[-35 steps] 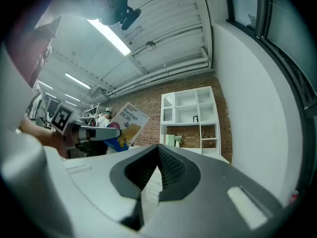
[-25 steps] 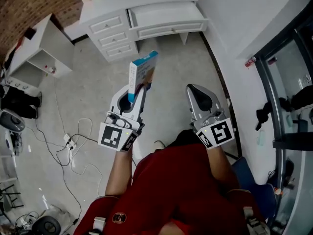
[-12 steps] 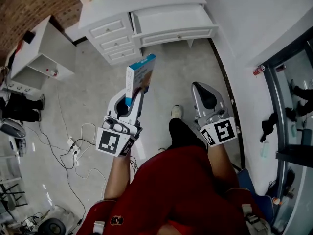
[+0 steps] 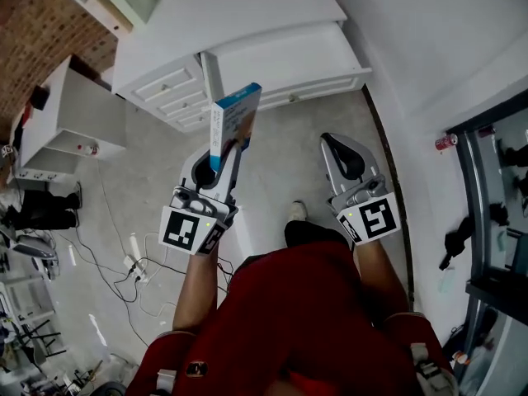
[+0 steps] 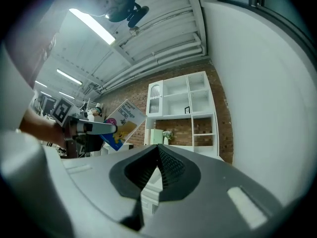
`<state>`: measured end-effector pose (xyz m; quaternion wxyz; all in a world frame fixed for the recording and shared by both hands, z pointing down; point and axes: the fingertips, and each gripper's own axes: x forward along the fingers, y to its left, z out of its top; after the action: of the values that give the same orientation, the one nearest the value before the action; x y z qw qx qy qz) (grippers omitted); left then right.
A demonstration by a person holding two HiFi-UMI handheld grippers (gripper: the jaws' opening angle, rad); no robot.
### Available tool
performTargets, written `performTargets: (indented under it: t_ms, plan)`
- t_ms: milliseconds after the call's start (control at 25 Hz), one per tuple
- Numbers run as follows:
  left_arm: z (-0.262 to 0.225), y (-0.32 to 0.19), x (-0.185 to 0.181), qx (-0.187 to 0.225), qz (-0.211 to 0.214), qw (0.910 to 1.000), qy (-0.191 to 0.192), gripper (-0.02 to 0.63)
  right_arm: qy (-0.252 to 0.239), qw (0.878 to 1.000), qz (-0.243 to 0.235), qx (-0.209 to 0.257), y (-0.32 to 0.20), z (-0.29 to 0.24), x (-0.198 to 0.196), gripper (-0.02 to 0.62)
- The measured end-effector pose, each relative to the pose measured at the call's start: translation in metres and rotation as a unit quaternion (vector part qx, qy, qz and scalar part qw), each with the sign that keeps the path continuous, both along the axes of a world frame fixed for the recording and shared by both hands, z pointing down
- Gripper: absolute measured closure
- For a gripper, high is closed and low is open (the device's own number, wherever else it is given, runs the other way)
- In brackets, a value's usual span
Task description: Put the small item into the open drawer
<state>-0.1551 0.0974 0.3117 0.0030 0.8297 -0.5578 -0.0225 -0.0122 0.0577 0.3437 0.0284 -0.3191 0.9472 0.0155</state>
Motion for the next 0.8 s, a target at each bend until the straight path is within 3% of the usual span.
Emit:
performTargets:
  t_ms: [160,480,800]
  plan:
    - [0.012,-0.065,0.012,-0.022,0.008,0.9997,-0.012,0.54,-0.001,1.0,0.003,-0.005,-0.061,0.002,0.013,0.583]
    - [0.042,-0.159,0.021,-0.064,0.024,0.997,-0.036,0.54,-0.008,0.999,0.033,-0.02,-0.132,0.011,0.033,0.583]
    - [0.096,-0.256,0.008,-0.112,0.05,0.9909,-0.056,0.54,0.012,0.997,0.066,-0.027,-0.202,0.022,0.024,0.583]
